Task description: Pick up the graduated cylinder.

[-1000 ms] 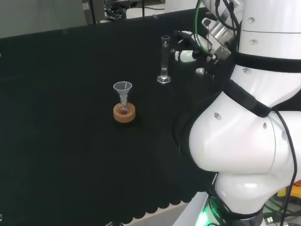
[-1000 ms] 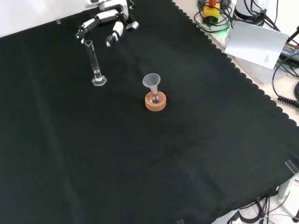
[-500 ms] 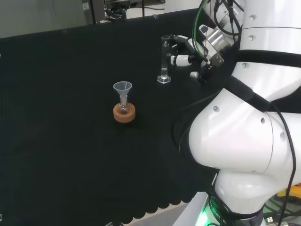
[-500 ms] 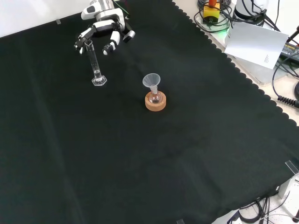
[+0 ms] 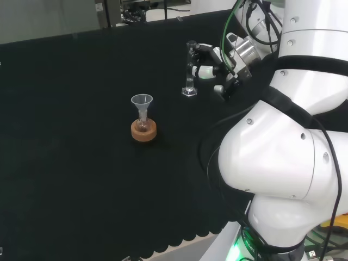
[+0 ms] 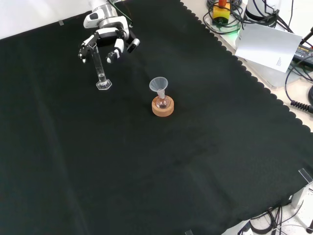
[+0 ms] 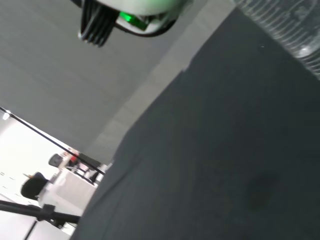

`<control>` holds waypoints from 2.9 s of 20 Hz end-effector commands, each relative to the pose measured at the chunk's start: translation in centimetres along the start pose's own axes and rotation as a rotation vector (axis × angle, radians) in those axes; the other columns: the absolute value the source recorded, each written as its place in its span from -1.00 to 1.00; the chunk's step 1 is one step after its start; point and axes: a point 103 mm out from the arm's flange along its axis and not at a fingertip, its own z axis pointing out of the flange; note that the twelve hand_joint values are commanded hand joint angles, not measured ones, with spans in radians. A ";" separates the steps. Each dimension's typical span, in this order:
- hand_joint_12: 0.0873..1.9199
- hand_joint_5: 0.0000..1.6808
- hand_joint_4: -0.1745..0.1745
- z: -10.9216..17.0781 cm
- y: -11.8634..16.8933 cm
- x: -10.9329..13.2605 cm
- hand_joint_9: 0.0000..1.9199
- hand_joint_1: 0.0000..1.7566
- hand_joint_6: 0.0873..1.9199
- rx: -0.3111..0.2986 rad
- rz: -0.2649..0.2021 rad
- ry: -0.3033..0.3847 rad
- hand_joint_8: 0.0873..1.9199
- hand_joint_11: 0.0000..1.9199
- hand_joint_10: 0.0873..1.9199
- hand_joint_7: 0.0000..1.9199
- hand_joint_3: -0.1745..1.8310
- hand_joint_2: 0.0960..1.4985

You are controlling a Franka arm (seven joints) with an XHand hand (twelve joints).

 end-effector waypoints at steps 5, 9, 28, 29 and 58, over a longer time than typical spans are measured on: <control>0.19 -0.21 -0.08 0.8 0.4 -0.2 -0.19 0.25 -0.55 -0.003 -0.015 0.103 -0.42 -0.41 -0.59 -0.45 -0.20 -0.18; 0.16 -0.23 -0.09 1.2 0.6 -0.6 -0.17 0.26 -0.50 -0.001 -0.006 0.143 -0.42 -0.36 -0.60 -0.44 -0.20 -0.17; 0.10 -0.33 -0.11 1.7 1.3 -0.7 -0.11 0.31 -0.39 0.052 -0.031 0.227 -0.40 -0.25 -0.63 -0.44 -0.20 -0.16; 0.09 -0.31 -0.10 1.8 1.3 -0.8 -0.10 0.32 -0.39 0.044 -0.031 0.234 -0.39 -0.23 -0.63 -0.44 -0.20 -0.16; 0.03 -0.25 -0.22 1.1 1.0 -0.8 -0.07 0.27 -0.37 0.020 -0.015 0.218 -0.38 -0.10 -0.73 -0.42 -0.17 0.03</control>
